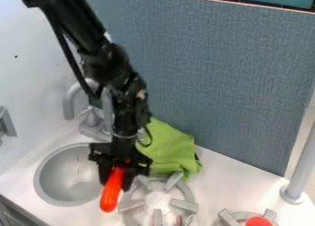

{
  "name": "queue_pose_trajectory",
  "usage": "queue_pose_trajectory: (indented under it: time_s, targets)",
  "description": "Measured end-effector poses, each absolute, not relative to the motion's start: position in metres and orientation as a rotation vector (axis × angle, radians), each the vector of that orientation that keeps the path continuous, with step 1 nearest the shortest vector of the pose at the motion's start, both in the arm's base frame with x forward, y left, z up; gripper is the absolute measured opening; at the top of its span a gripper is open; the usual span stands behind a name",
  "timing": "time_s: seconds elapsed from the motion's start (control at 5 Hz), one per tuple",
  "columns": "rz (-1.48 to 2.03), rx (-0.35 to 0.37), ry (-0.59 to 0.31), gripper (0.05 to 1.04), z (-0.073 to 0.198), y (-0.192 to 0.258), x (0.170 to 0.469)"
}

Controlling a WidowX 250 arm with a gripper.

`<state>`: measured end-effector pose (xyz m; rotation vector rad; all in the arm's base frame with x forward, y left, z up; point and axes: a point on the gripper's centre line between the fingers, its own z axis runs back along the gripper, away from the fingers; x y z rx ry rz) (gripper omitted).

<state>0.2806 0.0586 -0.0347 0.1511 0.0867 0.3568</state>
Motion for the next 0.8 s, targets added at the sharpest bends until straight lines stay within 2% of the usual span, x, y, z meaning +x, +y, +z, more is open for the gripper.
queue_pose_trajectory:
  time_s: [0.2,0.4,0.8]
  targets:
    - [0.293,0.14,0.018,0.558,-0.031,0.038,0.298]
    - [0.259,0.103,-0.025,0.558,-0.041,0.027,0.315]
    - [0.227,0.096,0.017,0.558,-0.067,0.025,0.319]
